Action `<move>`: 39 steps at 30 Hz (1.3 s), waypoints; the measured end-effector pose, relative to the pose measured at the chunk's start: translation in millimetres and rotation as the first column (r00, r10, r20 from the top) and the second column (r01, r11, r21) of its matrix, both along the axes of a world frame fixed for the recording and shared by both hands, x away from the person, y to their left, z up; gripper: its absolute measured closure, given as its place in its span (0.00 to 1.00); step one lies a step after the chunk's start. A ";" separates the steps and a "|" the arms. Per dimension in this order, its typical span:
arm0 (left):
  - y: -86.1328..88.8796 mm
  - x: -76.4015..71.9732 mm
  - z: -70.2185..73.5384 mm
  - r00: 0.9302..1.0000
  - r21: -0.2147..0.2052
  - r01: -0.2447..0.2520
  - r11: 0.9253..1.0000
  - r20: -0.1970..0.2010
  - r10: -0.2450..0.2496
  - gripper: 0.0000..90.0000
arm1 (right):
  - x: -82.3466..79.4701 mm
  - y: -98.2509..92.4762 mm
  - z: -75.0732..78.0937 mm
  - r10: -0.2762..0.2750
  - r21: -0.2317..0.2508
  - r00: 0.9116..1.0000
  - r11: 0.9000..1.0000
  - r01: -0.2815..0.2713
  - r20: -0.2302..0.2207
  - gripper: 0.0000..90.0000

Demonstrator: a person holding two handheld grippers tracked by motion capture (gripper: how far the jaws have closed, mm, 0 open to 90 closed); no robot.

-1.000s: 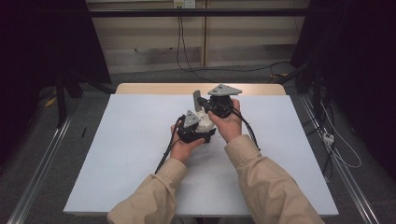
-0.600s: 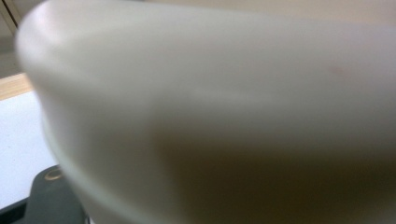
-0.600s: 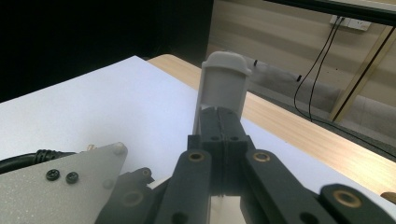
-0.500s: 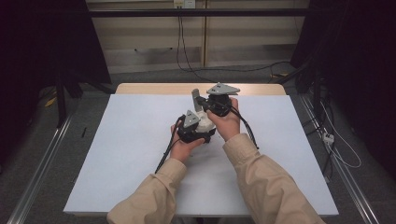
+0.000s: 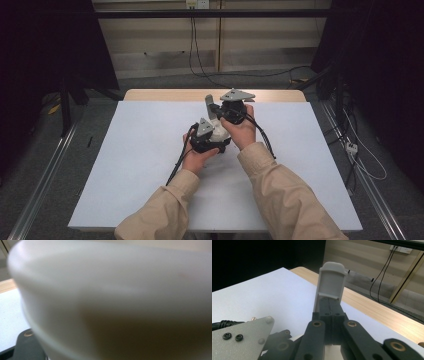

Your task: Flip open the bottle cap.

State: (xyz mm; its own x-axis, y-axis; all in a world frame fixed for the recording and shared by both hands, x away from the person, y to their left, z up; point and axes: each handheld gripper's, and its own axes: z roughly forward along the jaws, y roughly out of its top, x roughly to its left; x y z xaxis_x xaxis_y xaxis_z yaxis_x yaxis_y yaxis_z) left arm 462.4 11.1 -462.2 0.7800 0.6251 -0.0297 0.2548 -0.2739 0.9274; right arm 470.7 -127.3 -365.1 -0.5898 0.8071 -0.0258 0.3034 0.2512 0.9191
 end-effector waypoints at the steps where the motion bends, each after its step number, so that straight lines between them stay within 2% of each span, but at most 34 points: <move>1: 0.0 0.0 0.0 1.000 0.000 0.000 1.000 0.000 0.000 0.21 | 0.3 0.0 0.1 0.001 0.001 1.000 1.000 -0.001 0.000 1.00; 21: 0.0 0.3 0.0 1.000 0.007 0.000 1.000 0.001 0.000 0.21 | 8.1 3.1 -4.3 -0.004 0.003 1.000 1.000 0.004 -0.016 1.00; 24: -0.9 -0.2 -0.3 1.000 0.003 -0.018 1.000 0.003 0.018 0.21 | 8.8 3.5 -4.9 -0.003 0.002 1.000 1.000 0.003 -0.018 1.00; 26: -0.1 0.5 -0.1 1.000 0.008 -0.001 1.000 0.001 0.001 0.21 | 9.3 3.8 -5.9 -0.004 0.001 1.000 1.000 0.004 -0.022 1.00; 28: -0.5 -0.1 -0.1 1.000 0.011 -0.016 1.000 0.005 0.015 0.21 | 9.7 4.2 -6.6 -0.003 -0.004 1.000 1.000 0.003 -0.019 1.00; 29: -0.1 0.4 0.0 1.000 0.009 0.000 1.000 -0.001 0.000 0.21 | 9.8 4.3 -6.8 -0.003 -0.003 1.000 1.000 0.003 -0.021 1.00; 39: -0.9 -0.1 -0.2 1.000 0.007 -0.001 1.000 -0.005 0.001 0.21 | 12.4 5.9 -9.4 -0.004 -0.015 0.999 1.000 0.003 -0.046 1.00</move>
State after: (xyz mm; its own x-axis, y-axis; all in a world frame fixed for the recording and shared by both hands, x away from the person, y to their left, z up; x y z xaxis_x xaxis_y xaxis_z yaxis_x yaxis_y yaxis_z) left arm 462.2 10.2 -462.4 0.7794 0.6258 -0.0289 0.2594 -0.2804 0.9242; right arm 483.2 -121.4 -374.6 -0.5881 0.8087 -0.0109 0.3457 0.2636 0.9006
